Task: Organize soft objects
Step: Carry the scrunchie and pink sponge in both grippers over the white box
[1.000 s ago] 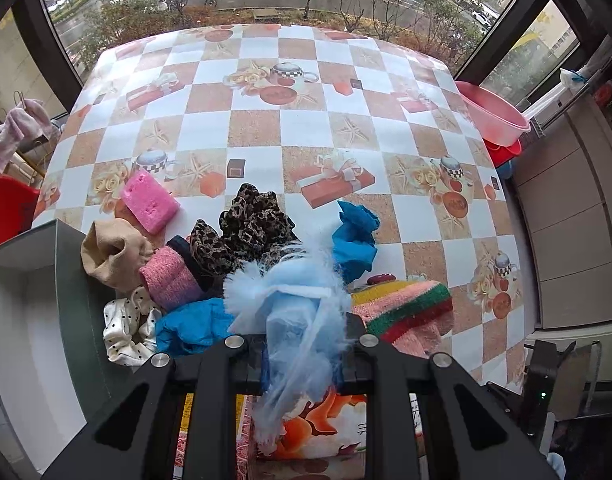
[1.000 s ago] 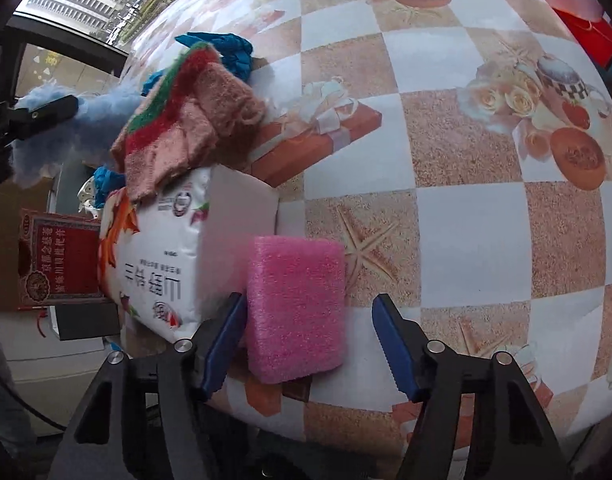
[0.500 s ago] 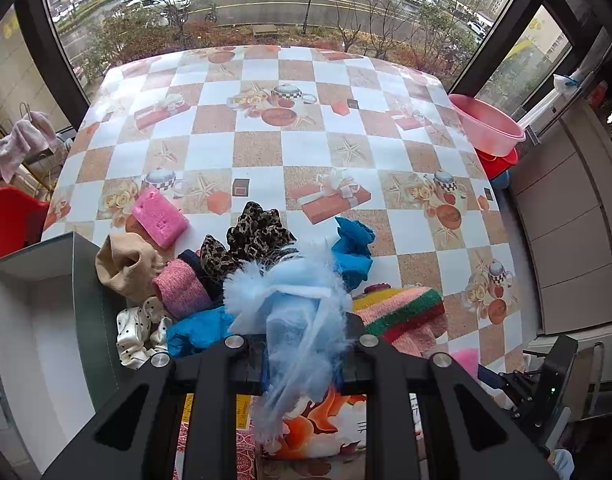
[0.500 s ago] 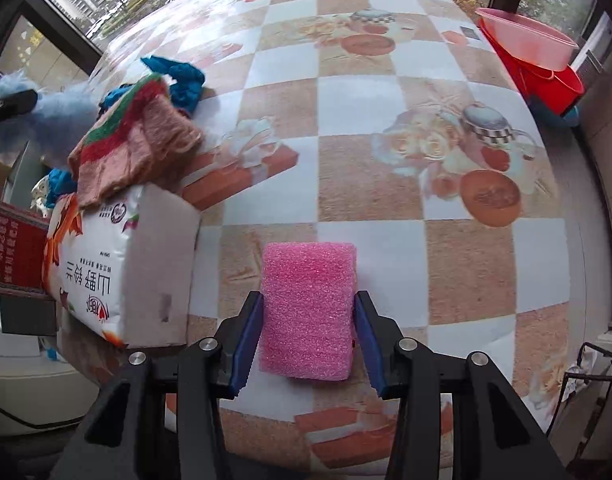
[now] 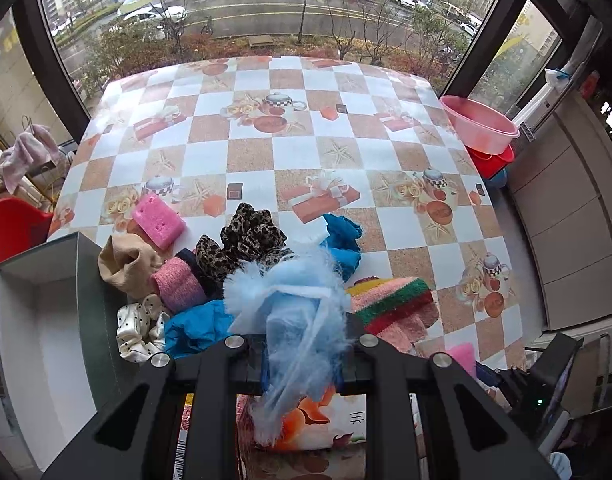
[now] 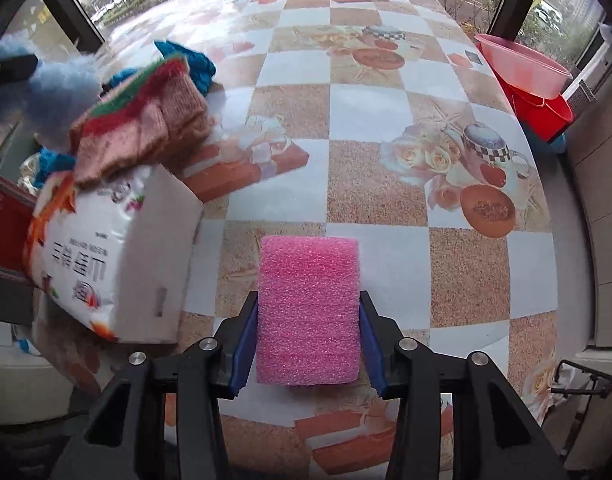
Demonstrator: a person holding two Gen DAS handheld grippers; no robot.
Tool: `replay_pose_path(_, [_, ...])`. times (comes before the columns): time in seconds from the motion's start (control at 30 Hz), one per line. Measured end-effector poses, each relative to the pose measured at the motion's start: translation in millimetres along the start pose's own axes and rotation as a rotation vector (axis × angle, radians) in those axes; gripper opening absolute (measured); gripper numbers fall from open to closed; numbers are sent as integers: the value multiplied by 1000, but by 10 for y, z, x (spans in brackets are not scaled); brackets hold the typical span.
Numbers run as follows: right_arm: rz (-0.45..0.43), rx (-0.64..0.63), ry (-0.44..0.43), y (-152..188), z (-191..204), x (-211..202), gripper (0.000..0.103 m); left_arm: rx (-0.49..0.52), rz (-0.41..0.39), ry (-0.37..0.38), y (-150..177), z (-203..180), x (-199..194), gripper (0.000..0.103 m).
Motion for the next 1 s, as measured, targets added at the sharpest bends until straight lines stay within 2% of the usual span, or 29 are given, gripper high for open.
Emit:
replay_pose_path(0.23, [-121,-16,-18,-168,142,-471,47,58,-82,15,58,-169,-298,24])
replay_pose_path(0.6, [-148,37,-64,-101,216,-630,47,137,-172,69,372,-399,-748,24])
replay_pose_path(1.0, [-187,35,-69,-6,284,-857,47,182,-203,98,652,-515,-987,24])
Point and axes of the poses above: each gripper's, at about its wrist camera, not at the fingertips, and x roughly the way its jaws point, z to its left, y to its underside, the point moved 3 cm from there along x, roughly the way its jaws point, and after that the axes turned 6 degrees about -z, right-handed, at the moved point
